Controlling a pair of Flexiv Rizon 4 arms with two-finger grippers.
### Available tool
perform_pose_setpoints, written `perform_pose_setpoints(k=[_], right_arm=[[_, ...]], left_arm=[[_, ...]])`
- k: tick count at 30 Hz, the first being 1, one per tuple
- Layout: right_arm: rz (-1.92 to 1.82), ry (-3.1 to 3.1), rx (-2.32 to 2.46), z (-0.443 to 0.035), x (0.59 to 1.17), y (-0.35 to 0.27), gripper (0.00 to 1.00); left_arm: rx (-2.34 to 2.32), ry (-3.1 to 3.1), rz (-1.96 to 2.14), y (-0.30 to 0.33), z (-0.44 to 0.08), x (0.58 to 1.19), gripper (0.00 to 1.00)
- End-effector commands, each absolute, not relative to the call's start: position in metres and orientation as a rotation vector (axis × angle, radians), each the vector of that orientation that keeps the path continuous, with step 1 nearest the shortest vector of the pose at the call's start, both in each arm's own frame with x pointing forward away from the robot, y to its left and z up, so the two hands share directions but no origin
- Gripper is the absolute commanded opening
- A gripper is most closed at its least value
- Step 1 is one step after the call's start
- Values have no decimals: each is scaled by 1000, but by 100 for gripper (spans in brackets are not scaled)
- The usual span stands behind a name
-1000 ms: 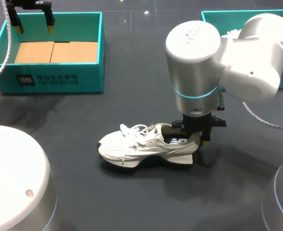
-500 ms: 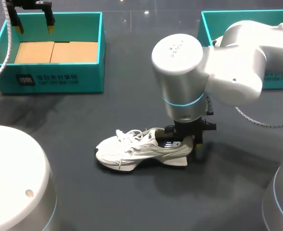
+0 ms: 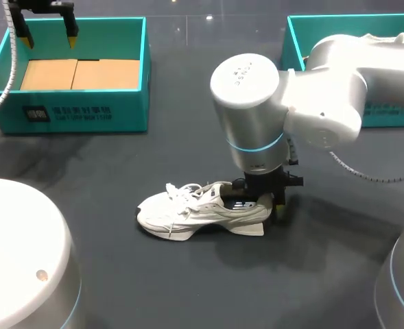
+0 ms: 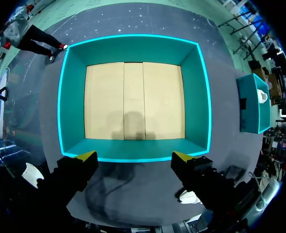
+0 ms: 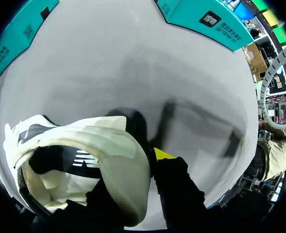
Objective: Take the shoe out of the shoebox, open the shoe tongue, remove and reinsert the insole, then place the shoe into the shoebox
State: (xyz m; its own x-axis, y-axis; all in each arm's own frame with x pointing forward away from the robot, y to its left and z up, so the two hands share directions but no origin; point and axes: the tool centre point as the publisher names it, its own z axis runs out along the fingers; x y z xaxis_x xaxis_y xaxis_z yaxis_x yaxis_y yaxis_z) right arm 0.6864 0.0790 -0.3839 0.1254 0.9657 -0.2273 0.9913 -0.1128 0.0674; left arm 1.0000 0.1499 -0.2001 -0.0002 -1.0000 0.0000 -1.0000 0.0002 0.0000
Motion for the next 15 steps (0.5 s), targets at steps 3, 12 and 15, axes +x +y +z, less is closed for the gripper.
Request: perform_pose_setpoints(k=[3,12,15], right_arm=[[-185,1953,2201,-390,686,79,0],[-140,1977,2226,-370,686,79,100],[-112,1991,2245,-360,686,77,100]], left_arm=[[2221,-2222,0,150,-200,1000,100],[2221,-2222,0,150,-200,1000,100],[2221,-2222,0,150,-200,1000,100]])
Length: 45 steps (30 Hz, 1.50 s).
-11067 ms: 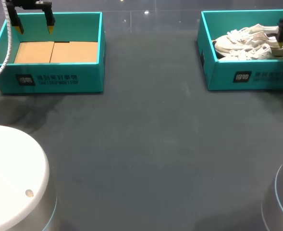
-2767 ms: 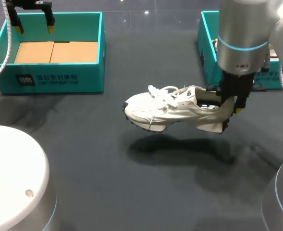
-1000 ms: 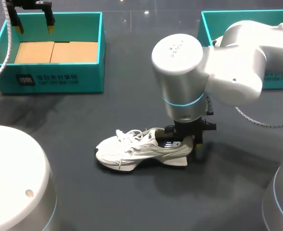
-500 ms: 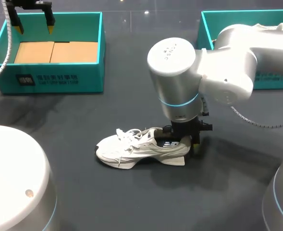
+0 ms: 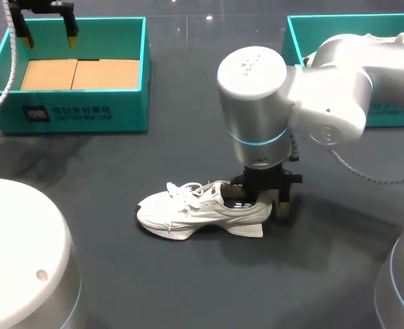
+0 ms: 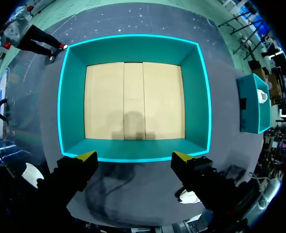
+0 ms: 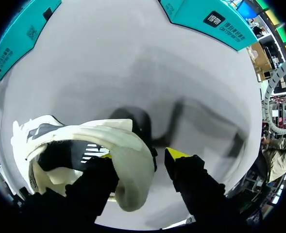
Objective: Take the shoe out of the shoebox, open the shoe tongue, remove and reinsert the insole, then place the shoe into the shoebox
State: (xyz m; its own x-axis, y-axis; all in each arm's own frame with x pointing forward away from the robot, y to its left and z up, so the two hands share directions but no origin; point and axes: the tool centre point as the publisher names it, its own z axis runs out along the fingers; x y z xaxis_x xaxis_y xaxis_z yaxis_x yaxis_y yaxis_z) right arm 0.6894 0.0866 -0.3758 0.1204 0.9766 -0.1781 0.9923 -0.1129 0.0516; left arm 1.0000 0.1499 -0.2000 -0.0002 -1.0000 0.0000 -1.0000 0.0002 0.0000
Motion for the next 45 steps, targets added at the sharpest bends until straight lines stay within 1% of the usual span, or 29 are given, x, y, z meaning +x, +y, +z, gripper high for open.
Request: perform_pose_setpoints(k=[1,10,15,25,30,43,45], right_arm=[[-97,2003,2248,-356,686,77,100],[-23,2127,2274,-314,687,75,100],[4,2289,2213,-292,694,73,100],[261,2552,2052,-249,692,46,100],[468,2788,1821,-238,685,30,100],[468,2788,1821,-238,685,30,100],[603,2909,1662,-245,683,30,100]], left_arm=[[-2221,2222,0,150,-200,1000,100],[-2221,2222,0,150,-200,1000,100],[-2221,2222,0,150,-200,1000,100],[-2221,2222,0,150,-200,1000,100],[-2221,2222,0,150,-200,1000,100],[-2221,2222,0,150,-200,1000,100],[-2221,2222,0,150,-200,1000,100]])
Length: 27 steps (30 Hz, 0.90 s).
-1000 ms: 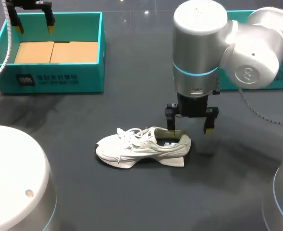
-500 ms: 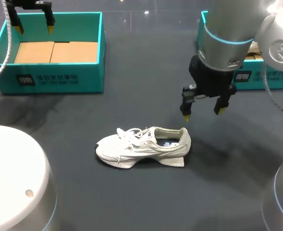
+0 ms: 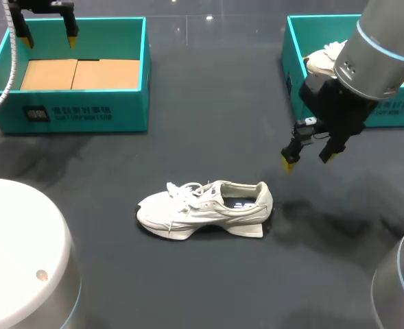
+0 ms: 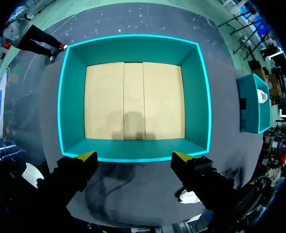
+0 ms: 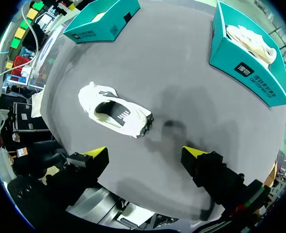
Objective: Take the shoe out of the shoebox, open the shoe tongue, remove and reinsert the insole, then place the shoe into the shoebox
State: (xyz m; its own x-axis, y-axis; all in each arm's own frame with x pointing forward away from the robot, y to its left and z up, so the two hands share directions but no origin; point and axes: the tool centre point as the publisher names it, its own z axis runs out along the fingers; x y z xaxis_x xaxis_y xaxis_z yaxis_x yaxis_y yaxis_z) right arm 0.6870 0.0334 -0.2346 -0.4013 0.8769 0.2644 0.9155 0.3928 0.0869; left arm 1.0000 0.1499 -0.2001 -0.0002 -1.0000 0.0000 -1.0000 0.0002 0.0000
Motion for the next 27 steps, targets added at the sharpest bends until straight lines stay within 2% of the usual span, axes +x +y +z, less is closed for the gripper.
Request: perform_pose_setpoints(k=[1,15,27], right_arm=[[-593,-2465,-1345,-247,684,27,100],[-1064,-2456,-1138,-258,692,-24,100],[-1070,-2504,-1147,-260,692,-27,100]], left_arm=[[-2221,2222,0,150,-200,1000,100],[-2221,2222,0,150,-200,1000,100],[-2221,2222,0,150,-200,1000,100]])
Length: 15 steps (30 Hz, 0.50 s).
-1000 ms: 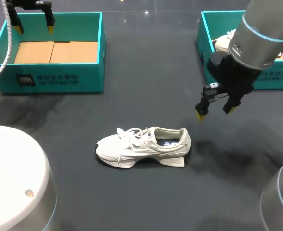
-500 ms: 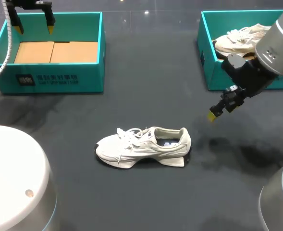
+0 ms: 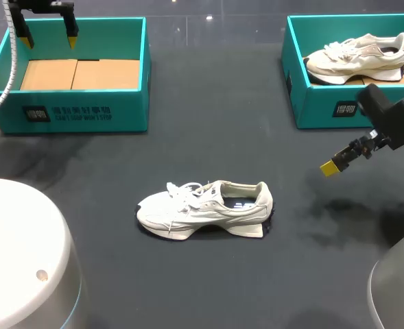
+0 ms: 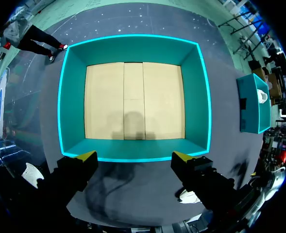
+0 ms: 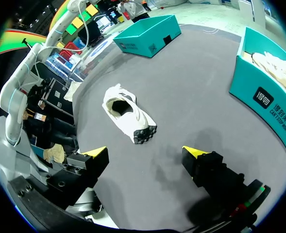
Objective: Take the shoe out of the shoebox, open the shoe tongue, remove and reinsert the insole, then place the shoe into the shoebox
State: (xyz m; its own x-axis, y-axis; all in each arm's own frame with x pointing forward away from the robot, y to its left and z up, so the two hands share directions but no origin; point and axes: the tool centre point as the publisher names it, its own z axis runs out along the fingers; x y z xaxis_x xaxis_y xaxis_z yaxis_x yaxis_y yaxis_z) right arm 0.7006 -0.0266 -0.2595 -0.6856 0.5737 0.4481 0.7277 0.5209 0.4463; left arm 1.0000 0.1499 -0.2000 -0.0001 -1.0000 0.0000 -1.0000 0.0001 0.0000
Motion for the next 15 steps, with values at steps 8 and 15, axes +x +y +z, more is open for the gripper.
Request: perform_pose_setpoints(k=[8,15], right_arm=[[-1180,-2543,-966,-270,695,-26,100],[-1395,-2551,-722,-283,701,-33,100]], left_arm=[[-2221,2222,0,150,-200,1000,100],[-2221,2222,0,150,-200,1000,100]])
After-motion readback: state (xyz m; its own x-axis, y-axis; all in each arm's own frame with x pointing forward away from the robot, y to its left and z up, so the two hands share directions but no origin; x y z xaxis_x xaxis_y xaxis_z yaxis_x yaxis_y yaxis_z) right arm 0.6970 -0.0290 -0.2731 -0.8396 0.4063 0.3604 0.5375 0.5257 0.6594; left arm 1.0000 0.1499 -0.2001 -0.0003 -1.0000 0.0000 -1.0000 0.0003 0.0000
